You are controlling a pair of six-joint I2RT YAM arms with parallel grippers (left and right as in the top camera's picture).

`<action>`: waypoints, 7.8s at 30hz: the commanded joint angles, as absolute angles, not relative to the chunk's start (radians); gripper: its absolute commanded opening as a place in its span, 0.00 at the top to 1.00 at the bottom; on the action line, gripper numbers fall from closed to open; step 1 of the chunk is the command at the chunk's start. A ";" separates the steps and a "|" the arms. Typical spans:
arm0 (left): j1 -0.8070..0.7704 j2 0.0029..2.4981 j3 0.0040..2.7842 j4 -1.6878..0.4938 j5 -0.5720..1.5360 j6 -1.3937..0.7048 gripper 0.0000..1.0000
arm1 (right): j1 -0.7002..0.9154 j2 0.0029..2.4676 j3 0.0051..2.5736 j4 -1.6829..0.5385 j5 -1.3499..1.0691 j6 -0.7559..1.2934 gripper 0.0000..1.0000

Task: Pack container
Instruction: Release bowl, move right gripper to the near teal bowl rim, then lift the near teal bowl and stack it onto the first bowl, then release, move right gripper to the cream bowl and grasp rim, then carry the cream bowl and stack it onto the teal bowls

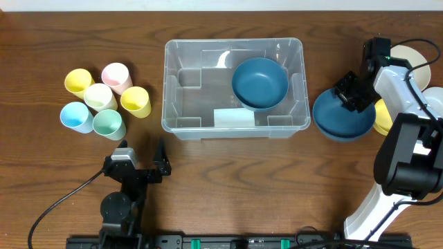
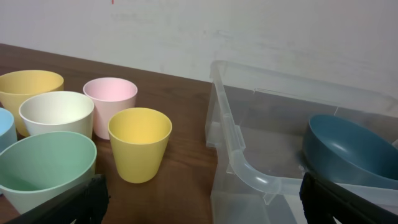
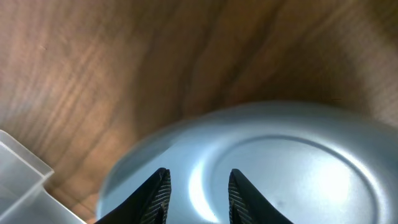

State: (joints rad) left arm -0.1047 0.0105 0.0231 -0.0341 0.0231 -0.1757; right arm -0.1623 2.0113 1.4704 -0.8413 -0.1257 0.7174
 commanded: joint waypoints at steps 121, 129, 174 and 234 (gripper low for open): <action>-0.098 0.006 0.004 -0.072 0.008 -0.159 0.02 | 0.534 2.031 2.047 -1.120 0.038 0.089 0.99; -0.098 0.006 0.004 -0.072 0.008 -0.158 0.02 | 0.534 2.130 2.047 -1.122 0.038 0.089 0.89; -0.098 0.006 0.004 -0.072 0.009 -0.158 0.02 | -0.231 2.251 2.303 -1.233 0.093 0.176 0.40; -0.098 0.006 0.004 -0.072 0.009 -0.158 0.02 | 0.174 1.994 2.388 -1.195 -0.082 -0.002 0.99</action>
